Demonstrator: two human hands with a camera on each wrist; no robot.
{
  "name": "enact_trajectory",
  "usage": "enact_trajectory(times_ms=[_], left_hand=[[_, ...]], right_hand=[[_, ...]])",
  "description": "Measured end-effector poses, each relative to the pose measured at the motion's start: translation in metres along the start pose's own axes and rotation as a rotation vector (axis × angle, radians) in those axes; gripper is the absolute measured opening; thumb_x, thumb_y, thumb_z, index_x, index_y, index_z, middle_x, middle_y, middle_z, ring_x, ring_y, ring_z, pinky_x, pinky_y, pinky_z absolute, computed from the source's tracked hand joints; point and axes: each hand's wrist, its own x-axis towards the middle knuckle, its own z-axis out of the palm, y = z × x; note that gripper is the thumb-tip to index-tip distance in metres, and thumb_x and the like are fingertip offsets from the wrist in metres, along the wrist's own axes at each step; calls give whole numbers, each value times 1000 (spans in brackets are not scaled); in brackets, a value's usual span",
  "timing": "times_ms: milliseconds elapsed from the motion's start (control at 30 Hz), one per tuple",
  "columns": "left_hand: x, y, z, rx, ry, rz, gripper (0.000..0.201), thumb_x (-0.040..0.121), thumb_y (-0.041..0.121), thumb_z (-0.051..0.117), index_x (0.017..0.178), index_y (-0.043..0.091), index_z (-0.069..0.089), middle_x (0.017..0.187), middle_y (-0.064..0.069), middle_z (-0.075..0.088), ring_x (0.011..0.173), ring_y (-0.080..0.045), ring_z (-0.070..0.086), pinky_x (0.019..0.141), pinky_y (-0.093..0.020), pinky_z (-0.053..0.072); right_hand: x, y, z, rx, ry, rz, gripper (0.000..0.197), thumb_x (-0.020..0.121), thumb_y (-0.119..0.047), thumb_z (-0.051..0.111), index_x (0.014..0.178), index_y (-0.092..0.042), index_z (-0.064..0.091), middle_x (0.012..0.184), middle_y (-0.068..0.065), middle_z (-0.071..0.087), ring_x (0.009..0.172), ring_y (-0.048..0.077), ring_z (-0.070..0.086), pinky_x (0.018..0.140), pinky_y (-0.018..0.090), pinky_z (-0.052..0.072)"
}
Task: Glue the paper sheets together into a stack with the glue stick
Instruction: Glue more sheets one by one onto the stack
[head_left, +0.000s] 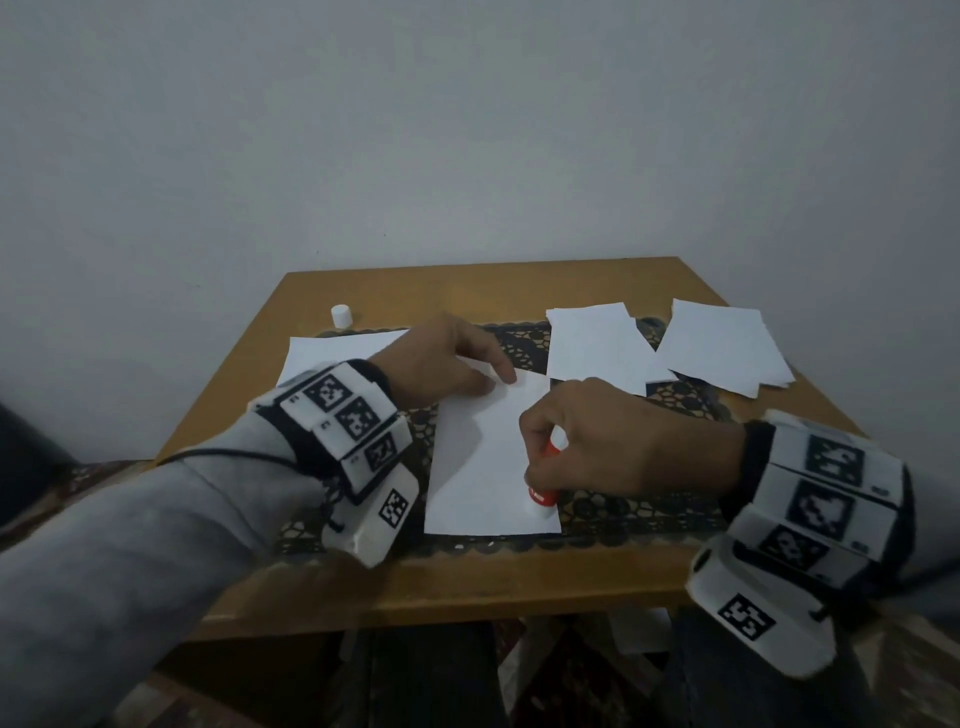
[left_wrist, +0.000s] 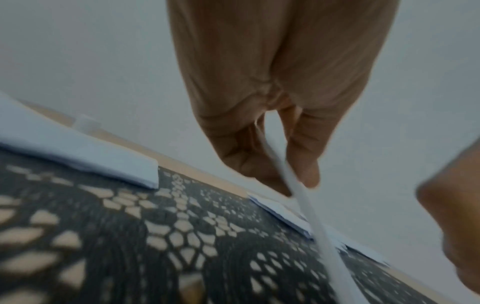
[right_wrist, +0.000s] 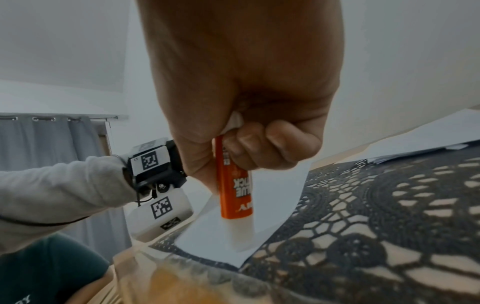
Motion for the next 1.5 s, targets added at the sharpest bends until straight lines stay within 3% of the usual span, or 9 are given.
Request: enact_trajectory(times_ms=[133, 300, 467, 567, 700, 900, 1233, 1400, 1500], left_hand=[[-8, 4, -16, 79, -340, -55, 26, 83, 7, 69, 94, 29, 76, 98, 13, 72, 89, -2, 64, 87, -24, 50], [-26, -7, -27, 110, -470, -137, 28, 81, 10, 70, 97, 33, 75, 105, 16, 69, 99, -9, 63, 94, -33, 51], [-28, -28, -19, 180, -188, -171, 32, 78, 12, 74, 104, 30, 71, 124, 11, 59, 114, -13, 53, 101, -30, 41], [-29, -37, -10, 215, -137, -210, 34, 77, 19, 77, 108, 30, 68, 127, 8, 56, 113, -14, 52, 97, -29, 42], [-33, -39, -2, 262, -147, -228, 40, 75, 24, 78, 111, 32, 64, 130, 6, 53, 115, -17, 49, 99, -35, 42], [-35, -31, 0, 311, -163, -243, 38, 78, 29, 76, 113, 33, 64, 139, 9, 49, 125, -15, 43, 104, -28, 32], [-36, -22, 4, 456, -185, -302, 53, 76, 40, 76, 124, 38, 53, 118, -2, 46, 105, -19, 46, 81, -26, 38], [-39, -18, 6, 535, -181, -312, 56, 77, 44, 74, 127, 40, 50, 117, -1, 33, 111, -24, 45, 92, -27, 39], [-41, -13, 7, 590, -175, -291, 55, 77, 46, 73, 127, 41, 51, 124, -4, 32, 119, -26, 35, 101, -39, 38]], right_hand=[[1, 12, -8, 26, -57, 8, 15, 83, -32, 69, 75, -18, 70, 82, -10, 67, 85, 14, 61, 85, 38, 52], [13, 34, -27, 36, 58, 16, 18, 81, -31, 71, 67, -20, 70, 80, -6, 70, 83, 18, 63, 81, 46, 50], [32, 39, -45, 77, 334, 82, 19, 81, -31, 71, 70, -17, 68, 81, -2, 62, 65, 10, 50, 57, 27, 35], [39, 35, -40, 44, 365, 61, 18, 81, -32, 70, 74, -16, 69, 90, 0, 65, 77, 15, 56, 60, 29, 39], [46, 26, -26, -6, 344, 24, 18, 83, -32, 68, 80, -15, 70, 91, -4, 66, 84, 23, 64, 72, 39, 51], [65, 24, -15, -52, 317, 31, 14, 84, -27, 67, 77, -15, 66, 79, -6, 61, 64, 13, 57, 54, 28, 42], [47, 19, -11, -22, 220, 10, 16, 81, -26, 68, 75, -11, 68, 80, 2, 70, 77, 26, 66, 72, 43, 54], [27, 17, -8, 3, 144, -24, 16, 82, -29, 69, 75, -15, 69, 81, -8, 67, 77, 14, 64, 75, 38, 54], [18, 19, -16, 19, 52, 2, 15, 84, -31, 70, 77, -18, 67, 78, -8, 67, 70, 9, 64, 68, 29, 54]])
